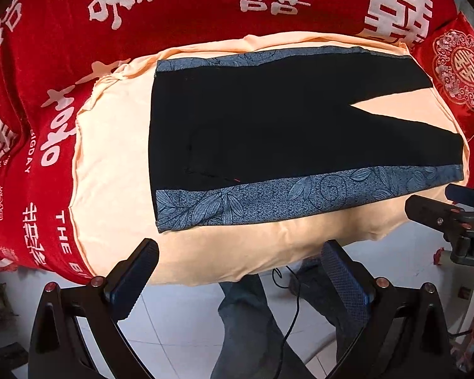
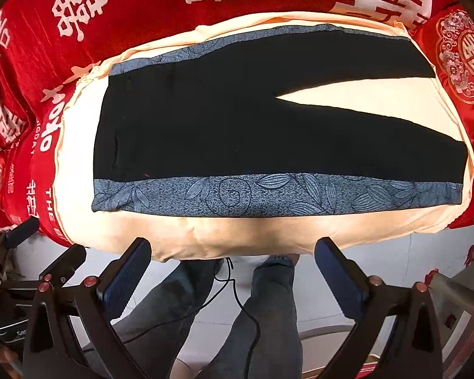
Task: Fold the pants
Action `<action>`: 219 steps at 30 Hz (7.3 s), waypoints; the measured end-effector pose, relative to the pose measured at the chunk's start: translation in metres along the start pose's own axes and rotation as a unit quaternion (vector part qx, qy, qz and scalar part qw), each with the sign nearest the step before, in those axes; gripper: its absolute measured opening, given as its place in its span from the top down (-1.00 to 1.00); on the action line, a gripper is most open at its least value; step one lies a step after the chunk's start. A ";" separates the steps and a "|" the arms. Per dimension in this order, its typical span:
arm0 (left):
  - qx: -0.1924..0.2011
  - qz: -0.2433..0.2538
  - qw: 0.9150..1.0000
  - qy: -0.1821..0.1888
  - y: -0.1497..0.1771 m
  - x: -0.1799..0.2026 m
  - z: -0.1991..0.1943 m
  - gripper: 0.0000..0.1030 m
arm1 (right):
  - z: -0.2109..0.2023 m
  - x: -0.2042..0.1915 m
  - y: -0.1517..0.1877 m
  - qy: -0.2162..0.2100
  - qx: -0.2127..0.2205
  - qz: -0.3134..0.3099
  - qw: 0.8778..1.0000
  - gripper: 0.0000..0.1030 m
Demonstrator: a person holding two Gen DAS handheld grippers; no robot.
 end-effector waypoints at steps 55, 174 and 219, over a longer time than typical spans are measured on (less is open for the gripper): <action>0.009 -0.022 0.999 -0.040 0.017 -0.016 0.000 -1.00 | 0.005 0.004 -0.001 -0.027 0.022 -0.003 0.999 -1.00; 0.048 -0.174 0.981 -0.072 -0.262 -0.040 0.256 -0.68 | 0.196 0.070 -0.308 -0.159 0.007 -0.159 0.974 -0.21; -0.047 0.119 0.980 0.154 -0.080 0.315 0.191 -0.68 | 0.137 0.315 0.123 -0.173 0.027 0.220 0.960 -0.41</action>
Point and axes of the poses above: each gripper's, at about its wrist camera, not at the fingertips, and z roughly the way its jaws point, x to its right, y to its underside, the point moved 2 cm from there along z, roughly the way its jaws point, and after that the axes turned 8 degrees about -z, right-handed, at the moved point
